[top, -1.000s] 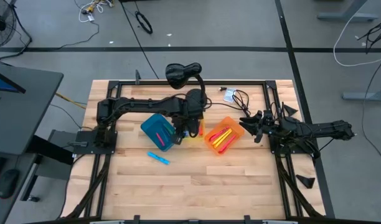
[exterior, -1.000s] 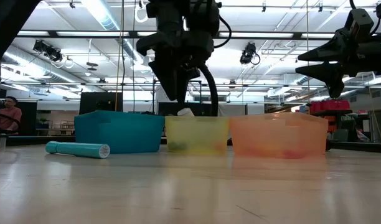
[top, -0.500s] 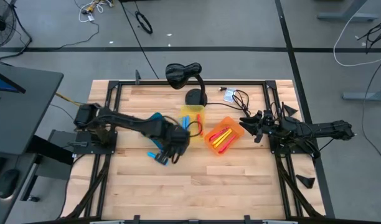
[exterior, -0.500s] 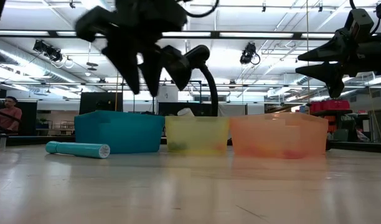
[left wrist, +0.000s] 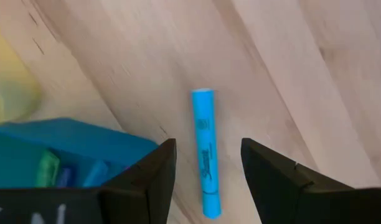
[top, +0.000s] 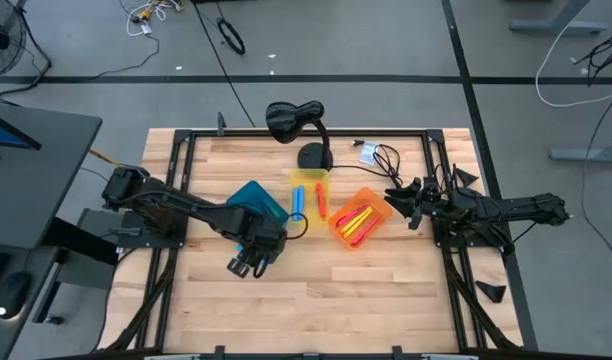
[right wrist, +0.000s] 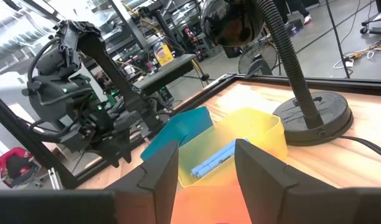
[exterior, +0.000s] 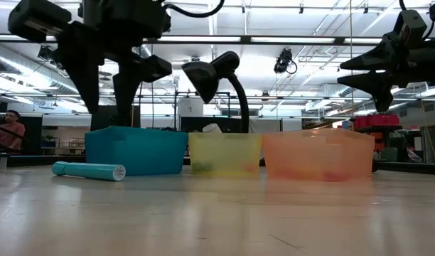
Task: Pick & Place Markers
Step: Put the blue highlighter pen into the yellow bin
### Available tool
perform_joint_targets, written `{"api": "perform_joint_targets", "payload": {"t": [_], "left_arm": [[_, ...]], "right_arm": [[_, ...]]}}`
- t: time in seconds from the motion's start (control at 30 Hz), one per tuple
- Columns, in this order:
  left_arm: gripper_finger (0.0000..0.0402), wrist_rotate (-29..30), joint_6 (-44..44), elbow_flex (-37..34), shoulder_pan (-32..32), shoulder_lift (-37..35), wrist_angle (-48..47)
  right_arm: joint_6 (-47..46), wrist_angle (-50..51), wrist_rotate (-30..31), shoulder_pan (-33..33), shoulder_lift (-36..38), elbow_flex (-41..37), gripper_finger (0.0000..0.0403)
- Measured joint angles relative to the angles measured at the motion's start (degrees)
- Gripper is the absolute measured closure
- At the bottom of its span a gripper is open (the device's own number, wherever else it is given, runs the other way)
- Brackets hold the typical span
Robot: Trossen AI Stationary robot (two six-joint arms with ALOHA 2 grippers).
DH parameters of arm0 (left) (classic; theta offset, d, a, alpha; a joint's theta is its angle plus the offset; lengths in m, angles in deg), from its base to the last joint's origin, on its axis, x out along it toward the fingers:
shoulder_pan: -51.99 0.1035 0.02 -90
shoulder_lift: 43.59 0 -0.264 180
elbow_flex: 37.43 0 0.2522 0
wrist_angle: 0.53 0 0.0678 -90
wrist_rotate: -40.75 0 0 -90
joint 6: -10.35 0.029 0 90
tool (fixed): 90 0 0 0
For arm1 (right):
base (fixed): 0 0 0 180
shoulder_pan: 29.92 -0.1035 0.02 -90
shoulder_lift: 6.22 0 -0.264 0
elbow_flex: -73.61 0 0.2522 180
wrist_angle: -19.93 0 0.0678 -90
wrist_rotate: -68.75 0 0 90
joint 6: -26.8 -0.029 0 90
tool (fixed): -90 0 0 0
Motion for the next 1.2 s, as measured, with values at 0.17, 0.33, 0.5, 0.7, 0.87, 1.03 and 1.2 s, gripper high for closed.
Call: {"api": "perform_joint_targets", "payload": {"t": [0.17,0.33,0.5,0.7,0.87,1.03,1.2], "left_arm": [[0.0213,0.0,0.0,-0.1,-0.2,0.0,0.6],[0.0213,0.0,0.0,0.0,-0.2,0.3,1.1],[0.0213,0.4,-0.3,-0.5,-0.5,1.6,3.0],[0.0213,0.3,-2.8,-3.1,-1.1,2.7,7.1],[0.0213,0.0,-3.4,-5.5,-1.6,3.0,9.6],[0.0213,0.0,-4.2,-7.9,-1.8,3.0,12.2],[0.0213,0.0,-4.5,-10.3,-1.7,3.2,14.6]], "right_arm": [[0.0,0.0,0.0,0.0,0.0,0.0,0.0243],[0.0,0.0,0.0,0.0,0.0,0.0,0.0243],[0.0,0.0,0.0,0.0,0.0,0.0,0.0243],[0.0,0.0,0.0,0.0,-0.1,0.0,0.0243],[0.0,0.1,0.0,0.0,-0.1,0.0,0.0243],[0.0,0.1,0.0,0.0,-0.1,0.0,0.0243],[0.0,0.0,0.0,0.0,-0.1,0.0,0.0243]]}}
